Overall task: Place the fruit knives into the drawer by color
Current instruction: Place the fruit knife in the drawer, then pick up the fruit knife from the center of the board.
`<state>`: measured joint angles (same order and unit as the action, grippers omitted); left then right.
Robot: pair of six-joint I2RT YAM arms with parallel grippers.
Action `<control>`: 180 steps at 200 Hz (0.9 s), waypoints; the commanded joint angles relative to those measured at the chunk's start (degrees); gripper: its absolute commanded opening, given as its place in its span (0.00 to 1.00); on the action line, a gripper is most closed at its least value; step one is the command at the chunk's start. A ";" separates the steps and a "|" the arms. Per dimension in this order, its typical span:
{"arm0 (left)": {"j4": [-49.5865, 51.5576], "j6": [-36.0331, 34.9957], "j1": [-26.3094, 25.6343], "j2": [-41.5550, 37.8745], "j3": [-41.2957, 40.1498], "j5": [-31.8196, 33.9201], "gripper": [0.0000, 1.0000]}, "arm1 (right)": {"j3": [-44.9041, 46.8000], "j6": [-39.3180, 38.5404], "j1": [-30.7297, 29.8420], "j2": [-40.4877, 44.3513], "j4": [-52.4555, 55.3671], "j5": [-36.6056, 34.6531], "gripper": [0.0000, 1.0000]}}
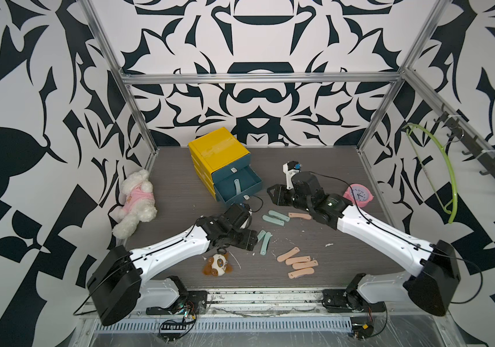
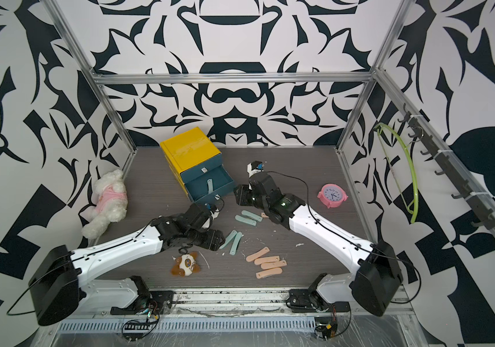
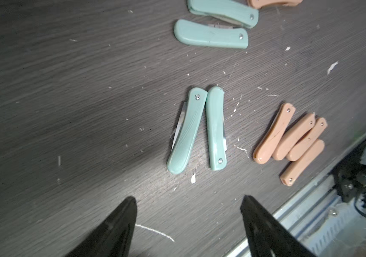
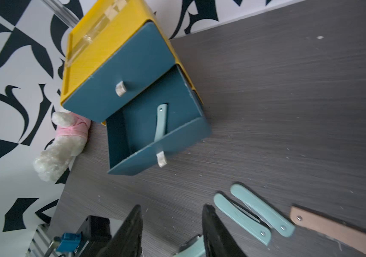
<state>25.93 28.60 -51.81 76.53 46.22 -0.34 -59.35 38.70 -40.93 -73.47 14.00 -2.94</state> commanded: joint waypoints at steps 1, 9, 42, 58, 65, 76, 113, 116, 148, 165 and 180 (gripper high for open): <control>0.26 -3.07 -2.06 4.78 2.26 3.59 0.76 | 2.19 1.79 0.35 5.74 1.73 -5.50 0.46; 0.35 -3.66 -2.82 6.64 2.92 4.27 0.75 | 3.22 1.99 0.44 7.18 1.96 -6.20 0.46; 0.87 -4.83 -4.68 11.84 4.66 7.66 0.70 | 5.52 2.67 0.87 10.74 3.30 -7.61 0.47; 0.64 -5.11 -4.79 13.38 4.93 8.57 0.69 | 5.95 2.84 0.95 11.56 3.37 -7.57 0.47; 0.60 -5.29 -4.87 14.08 5.06 8.85 0.69 | 6.15 3.03 1.01 11.76 3.48 -7.60 0.47; 0.52 -5.56 -4.96 15.32 5.36 9.25 0.68 | 6.45 3.14 1.07 12.11 3.16 -7.59 0.47; 1.03 -6.74 -5.80 19.65 6.94 12.03 0.62 | 6.87 3.31 1.20 12.90 3.15 -9.63 0.47; 1.05 -6.84 -5.84 19.96 7.08 12.29 0.61 | 6.92 3.31 1.24 12.99 3.12 -9.58 0.47; 1.49 -8.01 -6.26 23.22 8.69 12.84 0.54 | 7.32 3.40 1.42 14.05 3.15 -9.92 0.47; 1.68 -8.12 -6.54 23.99 9.01 11.94 0.47 | 7.58 3.43 1.51 14.79 3.27 -10.24 0.47; 1.69 -7.96 -6.98 24.01 8.90 11.78 0.42 | 7.59 3.40 1.60 15.19 3.54 -10.51 0.47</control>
<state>25.45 21.39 -58.08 98.45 55.61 12.01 -51.79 41.91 -39.68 -60.07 18.17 -11.51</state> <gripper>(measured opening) 0.450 0.472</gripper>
